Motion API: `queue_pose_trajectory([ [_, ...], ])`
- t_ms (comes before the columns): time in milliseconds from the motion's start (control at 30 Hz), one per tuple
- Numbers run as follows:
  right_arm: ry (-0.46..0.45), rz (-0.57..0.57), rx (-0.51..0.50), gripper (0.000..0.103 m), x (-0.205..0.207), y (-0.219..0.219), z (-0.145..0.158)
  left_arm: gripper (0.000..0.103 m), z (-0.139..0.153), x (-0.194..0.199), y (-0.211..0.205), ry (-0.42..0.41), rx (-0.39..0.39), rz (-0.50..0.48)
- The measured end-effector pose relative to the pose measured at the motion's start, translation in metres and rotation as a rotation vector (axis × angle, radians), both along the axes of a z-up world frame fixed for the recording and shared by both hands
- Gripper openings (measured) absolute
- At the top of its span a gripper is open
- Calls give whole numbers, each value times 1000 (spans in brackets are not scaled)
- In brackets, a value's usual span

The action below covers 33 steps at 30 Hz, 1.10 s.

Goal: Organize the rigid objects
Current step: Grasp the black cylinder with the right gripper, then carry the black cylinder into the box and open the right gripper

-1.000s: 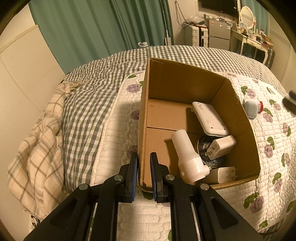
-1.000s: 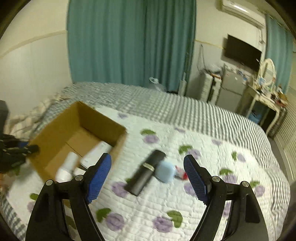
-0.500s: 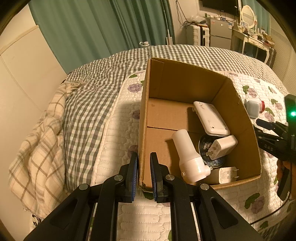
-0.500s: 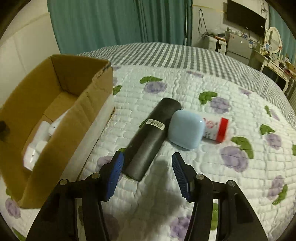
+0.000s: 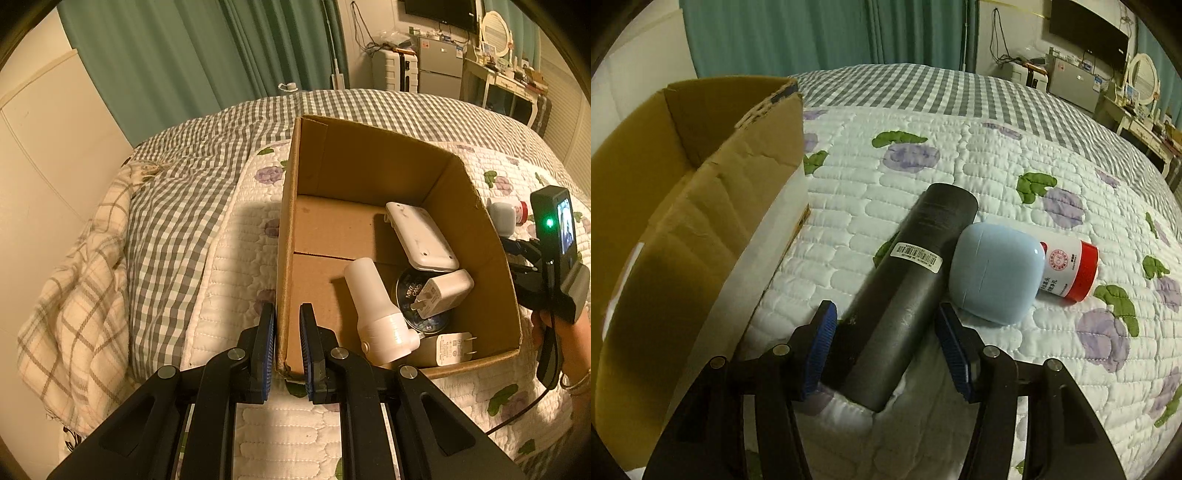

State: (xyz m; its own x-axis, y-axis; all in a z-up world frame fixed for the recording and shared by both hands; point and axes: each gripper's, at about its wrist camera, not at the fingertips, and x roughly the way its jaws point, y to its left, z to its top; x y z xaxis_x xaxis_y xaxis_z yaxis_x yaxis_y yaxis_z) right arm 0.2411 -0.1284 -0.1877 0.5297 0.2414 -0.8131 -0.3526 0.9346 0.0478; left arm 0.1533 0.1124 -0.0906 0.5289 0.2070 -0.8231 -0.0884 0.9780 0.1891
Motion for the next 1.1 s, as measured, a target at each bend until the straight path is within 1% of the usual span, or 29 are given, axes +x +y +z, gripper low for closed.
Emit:
queue_pose_trajectory([
  [133, -16, 9, -38, 46, -16, -3, 6, 12, 0, 0, 0, -1, -1, -1],
  [200, -21, 18, -49, 44, -28, -7, 10, 12, 0, 0, 0, -1, -2, 0],
  [367, -12, 37, -31, 43, -58, -20, 17, 12, 0, -1, 1, -2, -11, -4],
  [500, 4, 38, -16, 42, -73, -23, 19, 12, 1, -1, 0, -1, -6, -6],
  [600, 14, 40, -11, 44, -75, -23, 17, 12, 0, -1, 0, -1, -6, -5],
  [700, 29, 23, 8, 45, -64, -20, 14, 12, 0, -1, -1, -1, -2, -6],
  [900, 23, 11, -26, 44, -38, -11, 6, 12, -1, 0, -2, 0, 8, -3],
  [1000, -3, 16, -49, 43, -41, -9, 8, 12, -1, 0, -3, -1, 9, -4],
  [1100, -28, 15, -42, 42, -48, -12, 15, 12, 0, 0, -3, -2, 9, -3],
])
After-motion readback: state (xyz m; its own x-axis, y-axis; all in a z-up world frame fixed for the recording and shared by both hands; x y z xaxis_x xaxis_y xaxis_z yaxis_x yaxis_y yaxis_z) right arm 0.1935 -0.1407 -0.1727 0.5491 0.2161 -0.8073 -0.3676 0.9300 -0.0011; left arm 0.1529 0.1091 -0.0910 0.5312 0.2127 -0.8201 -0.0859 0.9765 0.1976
